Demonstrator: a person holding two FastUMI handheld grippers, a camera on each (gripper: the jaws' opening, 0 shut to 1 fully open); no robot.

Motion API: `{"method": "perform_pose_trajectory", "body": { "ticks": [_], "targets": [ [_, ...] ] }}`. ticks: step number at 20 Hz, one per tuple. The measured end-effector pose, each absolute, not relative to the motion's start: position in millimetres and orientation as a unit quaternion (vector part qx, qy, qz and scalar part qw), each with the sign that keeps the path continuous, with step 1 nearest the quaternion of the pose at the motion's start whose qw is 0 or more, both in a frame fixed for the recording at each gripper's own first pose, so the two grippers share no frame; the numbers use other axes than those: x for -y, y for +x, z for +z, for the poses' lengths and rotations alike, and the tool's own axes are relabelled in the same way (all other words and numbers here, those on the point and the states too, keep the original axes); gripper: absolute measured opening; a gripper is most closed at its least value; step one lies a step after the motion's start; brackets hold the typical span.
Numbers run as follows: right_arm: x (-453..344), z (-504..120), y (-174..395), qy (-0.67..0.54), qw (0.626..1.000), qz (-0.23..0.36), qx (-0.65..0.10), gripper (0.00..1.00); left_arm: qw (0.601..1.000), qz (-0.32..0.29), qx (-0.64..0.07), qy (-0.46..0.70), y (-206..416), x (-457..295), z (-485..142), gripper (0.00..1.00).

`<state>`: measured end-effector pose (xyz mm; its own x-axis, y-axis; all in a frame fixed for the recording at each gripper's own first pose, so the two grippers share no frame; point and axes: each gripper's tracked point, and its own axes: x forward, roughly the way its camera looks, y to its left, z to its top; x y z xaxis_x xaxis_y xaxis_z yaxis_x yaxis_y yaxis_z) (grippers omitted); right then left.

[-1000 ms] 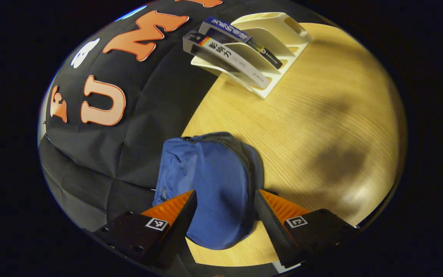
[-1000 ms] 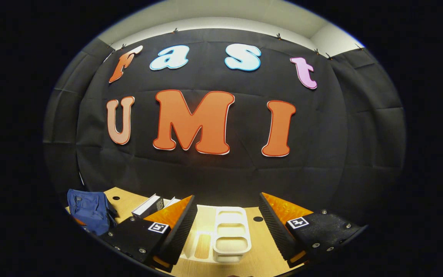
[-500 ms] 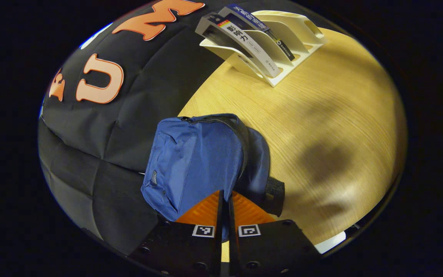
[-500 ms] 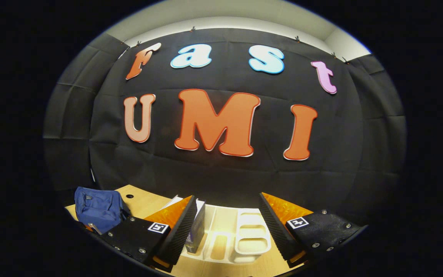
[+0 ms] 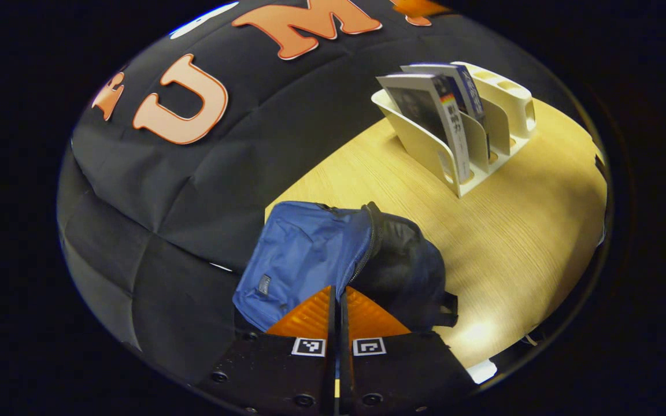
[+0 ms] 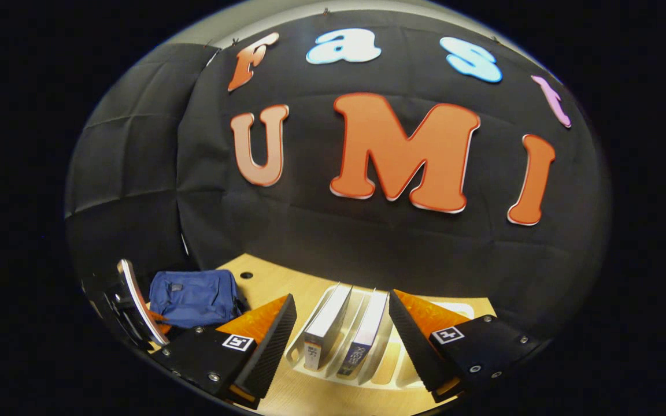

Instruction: Open the schoolbag, grab two books from the bookshelf and put them into the schoolbag.

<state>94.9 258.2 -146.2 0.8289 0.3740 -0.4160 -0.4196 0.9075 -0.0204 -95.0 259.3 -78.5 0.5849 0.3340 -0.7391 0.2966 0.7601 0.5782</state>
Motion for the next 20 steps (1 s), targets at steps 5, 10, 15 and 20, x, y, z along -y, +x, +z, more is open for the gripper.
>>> {"method": "perform_pose_trajectory", "body": {
  "ticks": [5,10,15,20],
  "targets": [
    [-284.8,-180.2,114.0,-0.044,0.929,0.206,-0.305,0.96,0.833,-0.004,-0.447,0.325,-64.0,-287.3,-35.2,0.03],
    [-310.5,-208.9,124.4,0.006,0.896,0.202,-0.396,0.95,0.844,-0.023,-0.426,0.325,-22.5,-311.6,-3.3,0.01],
    [-293.5,-224.2,158.4,-0.023,0.899,0.135,-0.416,0.95,0.869,-0.036,-0.417,0.262,-3.1,-322.6,9.7,0.00],
    [-306.5,-248.2,174.9,-0.023,0.874,0.117,-0.471,0.95,0.875,-0.072,-0.421,0.228,23.7,-330.3,17.5,0.01]
  ]
}}
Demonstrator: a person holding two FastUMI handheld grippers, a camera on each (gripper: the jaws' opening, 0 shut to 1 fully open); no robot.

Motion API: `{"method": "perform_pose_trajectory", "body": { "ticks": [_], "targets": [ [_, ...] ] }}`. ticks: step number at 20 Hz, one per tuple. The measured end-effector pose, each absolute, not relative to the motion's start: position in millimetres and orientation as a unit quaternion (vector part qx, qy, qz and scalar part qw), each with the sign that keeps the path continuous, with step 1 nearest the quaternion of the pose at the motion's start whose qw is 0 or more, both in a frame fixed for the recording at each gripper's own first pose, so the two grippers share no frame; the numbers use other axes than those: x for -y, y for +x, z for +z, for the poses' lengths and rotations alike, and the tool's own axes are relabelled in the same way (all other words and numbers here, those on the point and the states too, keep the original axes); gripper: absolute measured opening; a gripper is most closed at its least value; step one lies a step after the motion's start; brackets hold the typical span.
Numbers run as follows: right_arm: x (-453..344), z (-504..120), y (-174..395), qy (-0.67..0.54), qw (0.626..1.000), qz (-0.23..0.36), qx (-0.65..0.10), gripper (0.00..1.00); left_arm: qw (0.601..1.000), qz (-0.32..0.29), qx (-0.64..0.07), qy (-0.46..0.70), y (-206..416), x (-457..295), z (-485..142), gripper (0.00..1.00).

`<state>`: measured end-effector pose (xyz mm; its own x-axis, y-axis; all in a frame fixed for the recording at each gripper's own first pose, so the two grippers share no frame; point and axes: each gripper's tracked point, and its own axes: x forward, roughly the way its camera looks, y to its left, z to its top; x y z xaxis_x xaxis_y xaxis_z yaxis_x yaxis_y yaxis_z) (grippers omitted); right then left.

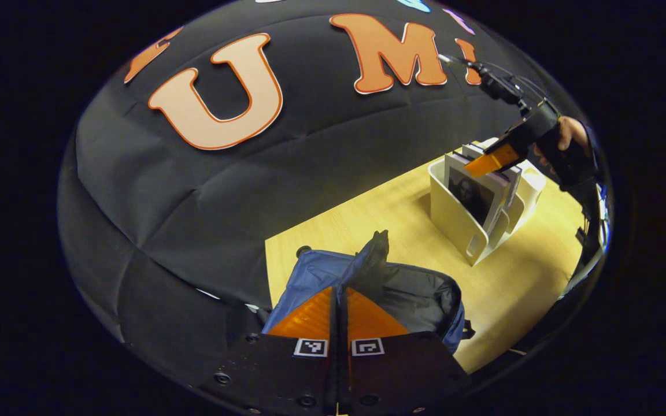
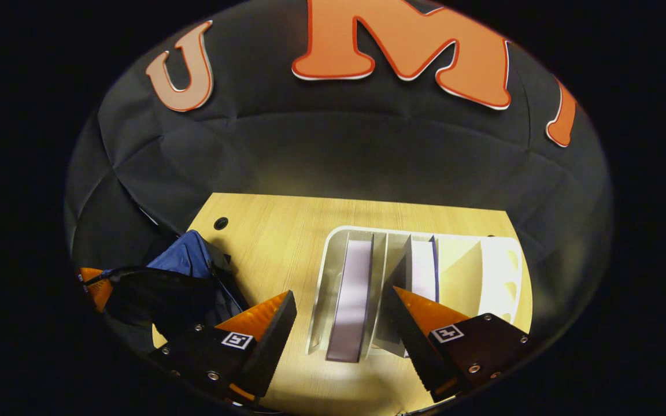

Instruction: Open the schoolbag, grab two books from the bookshelf and put them into the schoolbag.

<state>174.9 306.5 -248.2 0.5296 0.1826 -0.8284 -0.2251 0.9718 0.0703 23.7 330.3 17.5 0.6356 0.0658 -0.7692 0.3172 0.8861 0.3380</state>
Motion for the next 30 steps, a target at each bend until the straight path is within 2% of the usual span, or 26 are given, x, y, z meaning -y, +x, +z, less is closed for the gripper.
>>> {"method": "perform_pose_trajectory", "body": {
  "ticks": [2,6,8,9,10,12,13,21,30],
  "targets": [
    [-305.3,-258.1,185.3,-0.041,0.866,0.105,-0.487,0.94,0.875,-0.082,-0.419,0.230,30.6,-335.6,19.8,0.01],
    [-300.0,-288.5,187.4,-0.074,0.842,0.082,-0.528,0.83,0.873,-0.104,-0.420,0.225,35.0,-334.8,15.6,0.01],
    [-299.9,-301.2,184.3,-0.086,0.830,0.073,-0.546,0.73,0.873,-0.110,-0.421,0.219,34.3,-334.8,12.8,0.01],
    [-297.4,-308.8,182.8,-0.093,0.823,0.066,-0.556,0.64,0.873,-0.110,-0.422,0.217,33.7,-336.5,11.7,0.01],
    [-299.1,-310.3,180.0,-0.091,0.815,0.065,-0.568,0.49,0.874,-0.110,-0.422,0.215,33.8,-337.7,10.3,0.01],
    [-308.2,-313.5,174.5,-0.073,0.804,0.068,-0.586,0.47,0.875,-0.112,-0.423,0.208,31.3,-338.5,9.2,0.01],
    [-308.1,-312.4,174.7,-0.066,0.801,0.063,-0.592,0.41,0.875,-0.113,-0.424,0.203,29.7,-337.7,8.4,0.01],
    [-308.2,-304.2,167.6,-0.035,0.773,0.079,-0.628,0.33,0.879,-0.121,-0.426,0.176,23.2,-333.8,-1.2,0.01],
    [-286.5,-229.0,170.4,0.016,0.800,0.108,-0.590,0.29,0.878,-0.119,-0.432,0.168,21.7,-329.2,-3.6,0.01]
  ]
}}
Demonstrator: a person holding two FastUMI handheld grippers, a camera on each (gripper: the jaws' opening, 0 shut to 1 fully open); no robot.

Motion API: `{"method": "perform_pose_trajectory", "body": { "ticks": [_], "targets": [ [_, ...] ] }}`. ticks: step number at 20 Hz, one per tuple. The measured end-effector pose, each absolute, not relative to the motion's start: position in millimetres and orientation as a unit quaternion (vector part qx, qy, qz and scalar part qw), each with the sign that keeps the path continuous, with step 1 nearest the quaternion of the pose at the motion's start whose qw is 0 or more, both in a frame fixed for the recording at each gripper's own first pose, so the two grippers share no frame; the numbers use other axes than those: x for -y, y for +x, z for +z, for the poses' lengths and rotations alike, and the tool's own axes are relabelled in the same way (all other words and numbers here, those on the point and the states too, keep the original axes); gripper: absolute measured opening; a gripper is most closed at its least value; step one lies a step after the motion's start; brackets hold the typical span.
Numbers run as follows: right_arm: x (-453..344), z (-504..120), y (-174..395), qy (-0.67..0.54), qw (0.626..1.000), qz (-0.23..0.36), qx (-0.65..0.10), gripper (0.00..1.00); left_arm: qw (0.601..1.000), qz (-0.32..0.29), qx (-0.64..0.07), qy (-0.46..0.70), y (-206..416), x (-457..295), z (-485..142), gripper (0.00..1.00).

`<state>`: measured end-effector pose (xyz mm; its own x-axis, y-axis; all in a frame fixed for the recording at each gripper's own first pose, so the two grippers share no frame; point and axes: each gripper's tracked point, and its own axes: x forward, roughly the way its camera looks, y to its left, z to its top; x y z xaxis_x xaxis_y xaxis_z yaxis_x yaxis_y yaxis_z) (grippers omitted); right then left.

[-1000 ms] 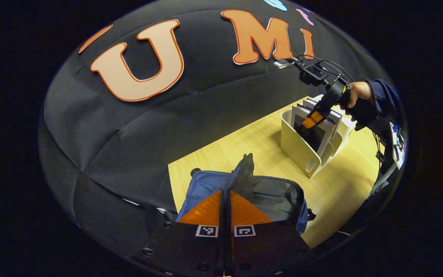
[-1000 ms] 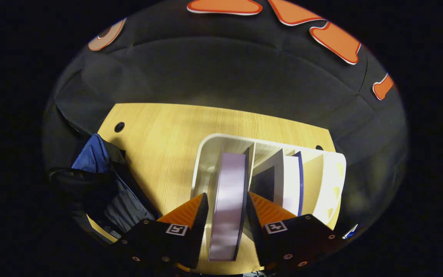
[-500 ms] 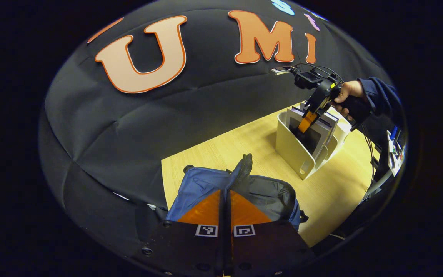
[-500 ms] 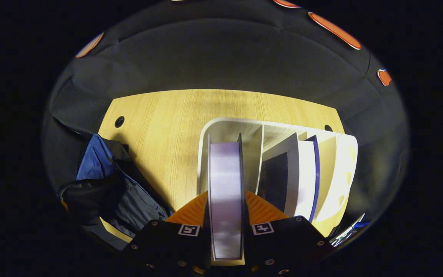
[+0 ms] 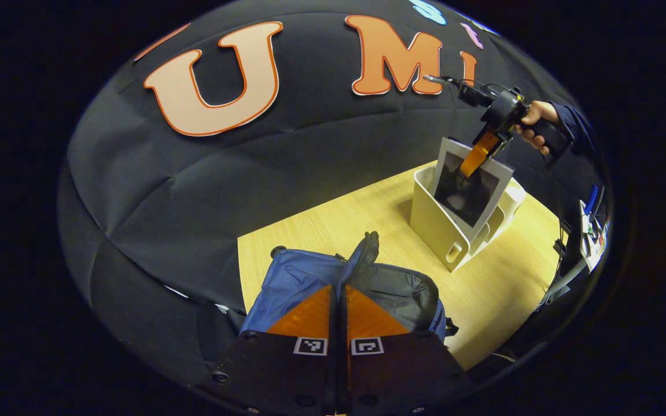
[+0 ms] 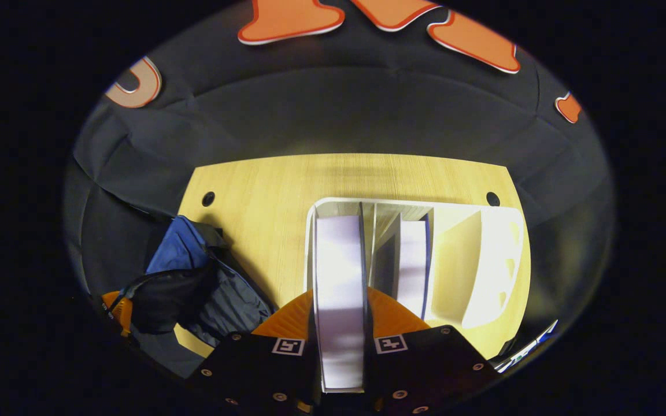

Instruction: Open the schoolbag, grab two books from the bookshelf and put them into the schoolbag.

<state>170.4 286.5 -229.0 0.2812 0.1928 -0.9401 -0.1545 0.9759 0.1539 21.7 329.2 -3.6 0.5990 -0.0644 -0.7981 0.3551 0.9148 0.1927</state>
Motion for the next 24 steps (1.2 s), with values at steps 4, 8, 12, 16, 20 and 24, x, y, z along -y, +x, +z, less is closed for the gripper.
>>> {"method": "perform_pose_trajectory", "body": {
  "ticks": [4,8,12,16,20,24],
  "targets": [
    [-276.9,-182.0,168.1,0.045,0.821,0.135,-0.554,0.29,0.877,-0.110,-0.434,0.175,25.4,-330.0,-2.3,0.01],
    [-282.2,-142.1,162.4,0.098,0.834,0.173,-0.515,0.29,0.874,-0.102,-0.433,0.197,32.1,-327.7,6.6,0.01],
    [-295.6,-104.3,152.7,0.135,0.844,0.211,-0.473,0.29,0.865,-0.098,-0.445,0.208,29.6,-326.8,11.9,0.01],
    [-316.7,-85.1,139.9,0.173,0.840,0.251,-0.449,0.29,0.866,-0.087,-0.452,0.194,29.5,-328.8,16.8,0.01],
    [-354.3,-93.8,119.0,0.209,0.814,0.288,-0.459,0.29,0.870,-0.071,-0.455,0.174,30.8,-330.8,21.4,0.01],
    [-395.1,-120.9,91.8,0.241,0.782,0.310,-0.484,0.29,0.869,-0.058,-0.460,0.174,34.4,-332.4,26.9,0.01]
  ]
}}
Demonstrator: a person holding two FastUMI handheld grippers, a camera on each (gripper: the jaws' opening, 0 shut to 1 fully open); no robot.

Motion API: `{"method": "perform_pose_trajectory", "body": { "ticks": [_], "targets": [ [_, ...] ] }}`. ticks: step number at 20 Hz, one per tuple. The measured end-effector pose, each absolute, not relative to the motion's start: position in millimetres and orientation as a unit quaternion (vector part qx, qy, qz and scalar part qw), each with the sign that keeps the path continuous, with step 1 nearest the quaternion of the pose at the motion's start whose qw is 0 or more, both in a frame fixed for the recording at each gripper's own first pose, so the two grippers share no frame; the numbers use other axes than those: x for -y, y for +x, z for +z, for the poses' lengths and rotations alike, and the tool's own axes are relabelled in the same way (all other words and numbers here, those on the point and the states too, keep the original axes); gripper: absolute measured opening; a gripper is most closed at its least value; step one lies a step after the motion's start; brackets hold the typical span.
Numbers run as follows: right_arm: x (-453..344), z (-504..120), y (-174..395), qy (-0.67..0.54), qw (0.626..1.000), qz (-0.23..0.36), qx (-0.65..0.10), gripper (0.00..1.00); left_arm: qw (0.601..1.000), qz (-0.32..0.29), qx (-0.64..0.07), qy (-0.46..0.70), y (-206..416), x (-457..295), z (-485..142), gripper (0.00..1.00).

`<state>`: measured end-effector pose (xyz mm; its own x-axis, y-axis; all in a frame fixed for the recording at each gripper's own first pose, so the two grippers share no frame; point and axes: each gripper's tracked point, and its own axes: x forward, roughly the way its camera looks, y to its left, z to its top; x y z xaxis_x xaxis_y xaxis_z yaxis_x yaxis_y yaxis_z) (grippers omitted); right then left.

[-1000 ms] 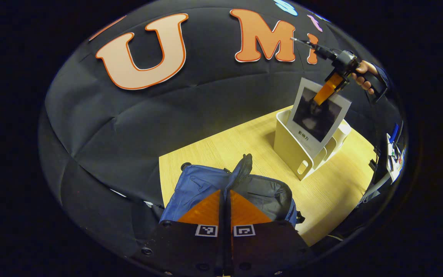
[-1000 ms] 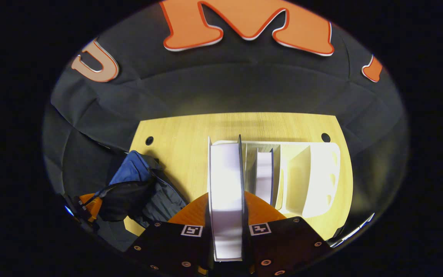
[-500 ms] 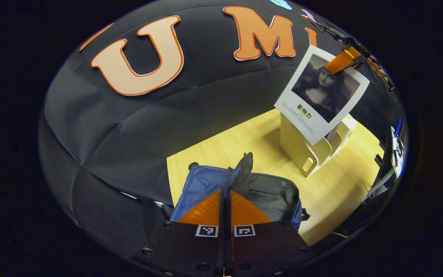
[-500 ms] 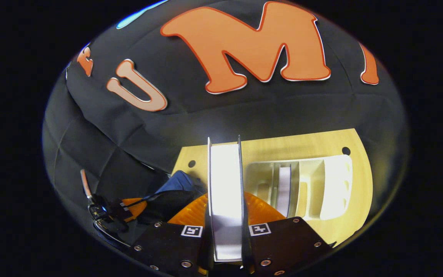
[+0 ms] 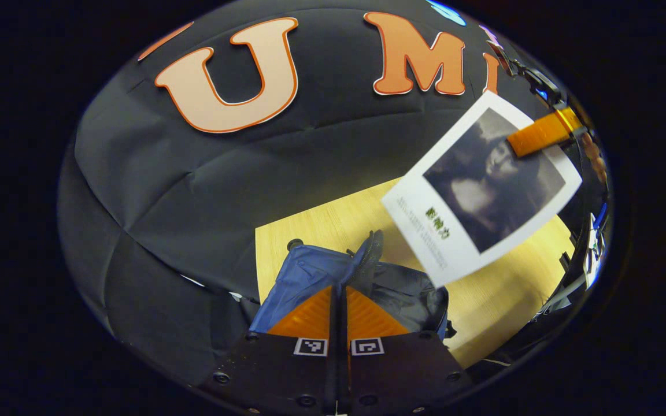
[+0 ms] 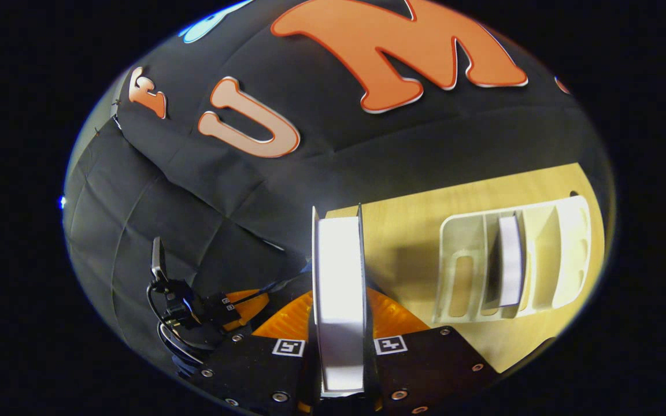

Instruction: Open the schoolbag, grab two books from the bookshelf and put them into the schoolbag.

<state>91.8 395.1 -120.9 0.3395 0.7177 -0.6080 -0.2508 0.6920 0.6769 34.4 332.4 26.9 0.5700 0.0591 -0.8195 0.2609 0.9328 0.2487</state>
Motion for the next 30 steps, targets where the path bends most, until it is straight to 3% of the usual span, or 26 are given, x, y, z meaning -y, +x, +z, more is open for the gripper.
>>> {"method": "perform_pose_trajectory", "body": {
  "ticks": [9,18,30],
  "targets": [
    [-429.4,-206.6,40.5,0.321,0.742,0.220,-0.545,0.29,0.866,-0.046,-0.470,0.163,39.8,-334.0,28.0,0.01],
    [-499.5,-262.9,14.6,0.388,0.708,0.186,-0.560,0.28,0.866,-0.077,-0.472,0.149,39.8,-308.1,23.3,0.00],
    [-561.6,-317.9,30.1,0.416,0.719,0.155,-0.534,0.28,0.863,-0.139,-0.469,0.128,27.2,-272.3,20.0,0.01]
  ]
}}
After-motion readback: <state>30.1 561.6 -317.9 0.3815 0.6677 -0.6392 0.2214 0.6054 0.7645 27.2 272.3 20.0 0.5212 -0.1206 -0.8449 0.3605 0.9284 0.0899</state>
